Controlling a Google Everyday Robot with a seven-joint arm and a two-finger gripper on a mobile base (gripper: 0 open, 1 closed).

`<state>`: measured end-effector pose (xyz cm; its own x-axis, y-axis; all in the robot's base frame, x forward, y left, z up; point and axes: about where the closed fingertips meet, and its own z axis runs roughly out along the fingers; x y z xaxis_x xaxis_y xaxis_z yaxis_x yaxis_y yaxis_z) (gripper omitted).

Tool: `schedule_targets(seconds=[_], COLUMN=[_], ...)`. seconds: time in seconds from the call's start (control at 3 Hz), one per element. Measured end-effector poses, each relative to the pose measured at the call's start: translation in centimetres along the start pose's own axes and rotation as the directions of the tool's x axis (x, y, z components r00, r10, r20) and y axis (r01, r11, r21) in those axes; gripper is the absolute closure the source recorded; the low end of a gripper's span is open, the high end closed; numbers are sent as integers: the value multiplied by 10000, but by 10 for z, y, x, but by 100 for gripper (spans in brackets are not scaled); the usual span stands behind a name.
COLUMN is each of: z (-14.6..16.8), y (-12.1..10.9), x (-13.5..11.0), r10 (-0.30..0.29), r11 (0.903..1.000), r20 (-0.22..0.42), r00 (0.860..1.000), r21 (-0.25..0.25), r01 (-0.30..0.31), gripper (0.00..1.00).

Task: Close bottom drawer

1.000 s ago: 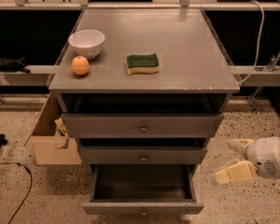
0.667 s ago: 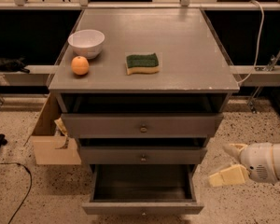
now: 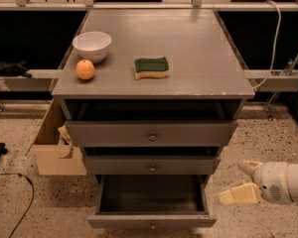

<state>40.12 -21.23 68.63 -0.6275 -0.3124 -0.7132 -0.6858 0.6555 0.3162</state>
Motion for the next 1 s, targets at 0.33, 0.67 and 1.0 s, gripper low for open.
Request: schedule_targets(seconds=[0.33, 0.67, 1.0], z=[3, 15, 40], y=[-2, -13, -36], x=[2, 25, 77], r10=[133, 715, 1827], r11=[9999, 9974, 9831], r20=[3, -23, 63], r00=[9999, 9974, 9831], r21=[-36, -88, -161], r01=[-133, -715, -1826], gripper=[0, 0, 0])
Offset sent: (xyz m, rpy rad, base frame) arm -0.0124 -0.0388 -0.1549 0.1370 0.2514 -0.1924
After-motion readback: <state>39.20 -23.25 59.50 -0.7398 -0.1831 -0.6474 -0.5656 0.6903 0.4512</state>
